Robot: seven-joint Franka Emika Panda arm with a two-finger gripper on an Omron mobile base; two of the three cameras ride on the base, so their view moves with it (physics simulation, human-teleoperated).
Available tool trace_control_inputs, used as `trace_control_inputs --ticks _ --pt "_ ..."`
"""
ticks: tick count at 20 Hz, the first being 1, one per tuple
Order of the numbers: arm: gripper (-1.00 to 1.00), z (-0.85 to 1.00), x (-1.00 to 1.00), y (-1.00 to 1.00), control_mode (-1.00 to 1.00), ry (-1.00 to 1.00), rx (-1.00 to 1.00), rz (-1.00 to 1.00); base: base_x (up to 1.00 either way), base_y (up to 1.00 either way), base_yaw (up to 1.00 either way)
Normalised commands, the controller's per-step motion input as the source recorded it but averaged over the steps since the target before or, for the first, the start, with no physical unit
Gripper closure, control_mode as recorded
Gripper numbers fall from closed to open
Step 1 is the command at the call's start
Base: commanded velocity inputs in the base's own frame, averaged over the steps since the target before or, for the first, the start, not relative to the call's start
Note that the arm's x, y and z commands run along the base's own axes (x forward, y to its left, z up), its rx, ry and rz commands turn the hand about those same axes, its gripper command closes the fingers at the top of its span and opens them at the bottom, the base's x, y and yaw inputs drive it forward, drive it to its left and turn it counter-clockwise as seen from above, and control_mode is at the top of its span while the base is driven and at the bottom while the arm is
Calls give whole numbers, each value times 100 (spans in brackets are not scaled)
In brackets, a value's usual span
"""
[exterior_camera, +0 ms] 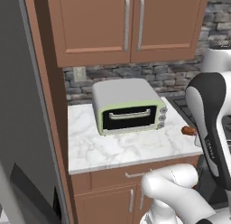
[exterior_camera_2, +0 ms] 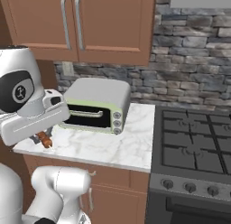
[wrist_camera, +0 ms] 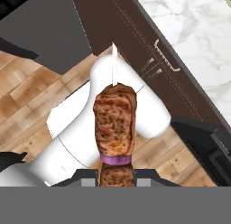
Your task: Store the kebab skewer in the freezer for long-term storage. Close the freezer door after placing the cooked food.
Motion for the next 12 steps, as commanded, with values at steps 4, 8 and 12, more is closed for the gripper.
trace_control_inputs --ticks 4,8,12 --pt "100 0 0 0 100 0 0 0 -54 0 0" --pt "100 0 0 0 100 0 0 0 -61 0 0" --pt "100 0 0 0 100 0 0 0 -74 3 0"
